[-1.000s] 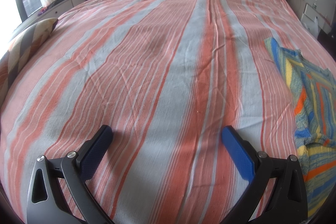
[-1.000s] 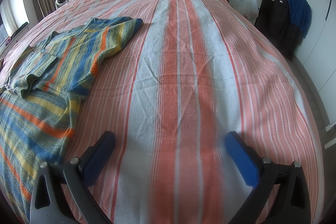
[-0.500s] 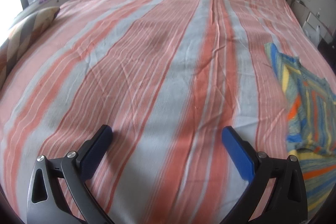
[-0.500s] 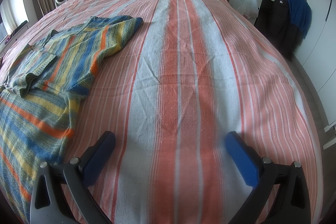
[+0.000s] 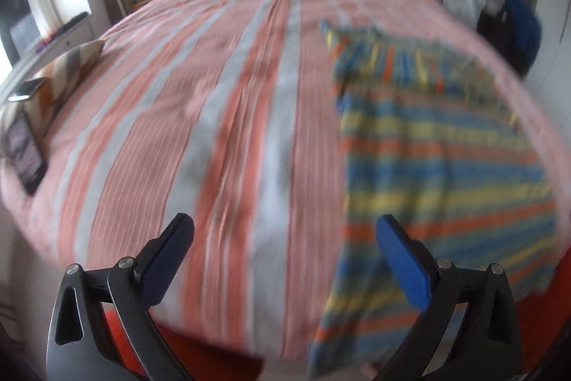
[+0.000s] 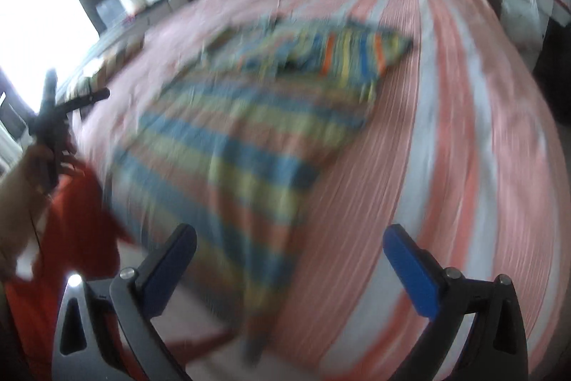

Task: Fold small clothes
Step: 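Grasp the sweater hem with the left tool while the right tool grasps beside it, then fold the hem up over the sweater toward the collar with both tools, release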

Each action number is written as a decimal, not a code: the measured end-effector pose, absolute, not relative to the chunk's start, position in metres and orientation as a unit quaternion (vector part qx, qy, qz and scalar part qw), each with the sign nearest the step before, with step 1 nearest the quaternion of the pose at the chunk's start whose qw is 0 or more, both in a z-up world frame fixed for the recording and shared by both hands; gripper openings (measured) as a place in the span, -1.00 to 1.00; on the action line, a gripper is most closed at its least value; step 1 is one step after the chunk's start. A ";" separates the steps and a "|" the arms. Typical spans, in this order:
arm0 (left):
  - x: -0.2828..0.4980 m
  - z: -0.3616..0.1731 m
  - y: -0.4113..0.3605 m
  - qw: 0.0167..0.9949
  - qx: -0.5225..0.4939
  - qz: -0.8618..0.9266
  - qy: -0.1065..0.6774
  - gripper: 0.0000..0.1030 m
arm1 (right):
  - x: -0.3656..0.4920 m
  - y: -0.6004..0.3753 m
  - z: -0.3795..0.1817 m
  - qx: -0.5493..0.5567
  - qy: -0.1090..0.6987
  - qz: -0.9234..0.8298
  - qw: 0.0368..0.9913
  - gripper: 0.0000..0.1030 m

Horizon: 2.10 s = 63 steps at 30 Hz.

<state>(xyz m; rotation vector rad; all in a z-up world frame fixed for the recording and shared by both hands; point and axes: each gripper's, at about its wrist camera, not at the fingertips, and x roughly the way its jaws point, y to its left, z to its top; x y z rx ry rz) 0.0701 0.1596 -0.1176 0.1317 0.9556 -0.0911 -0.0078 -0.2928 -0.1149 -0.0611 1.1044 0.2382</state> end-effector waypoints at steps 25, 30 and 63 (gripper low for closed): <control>0.052 -0.169 0.172 0.749 -0.098 -0.175 0.632 -0.94 | -0.045 -0.306 -0.164 0.172 0.568 0.125 0.795 -0.85; 0.096 -0.100 0.186 0.788 -0.183 -0.220 0.545 -0.94 | -0.028 -0.323 -0.114 0.202 0.500 0.142 0.830 -0.85; 0.380 -0.128 0.132 0.851 -0.090 -0.117 0.505 0.64 | 0.305 -0.383 -0.084 0.209 0.482 0.099 0.845 -0.26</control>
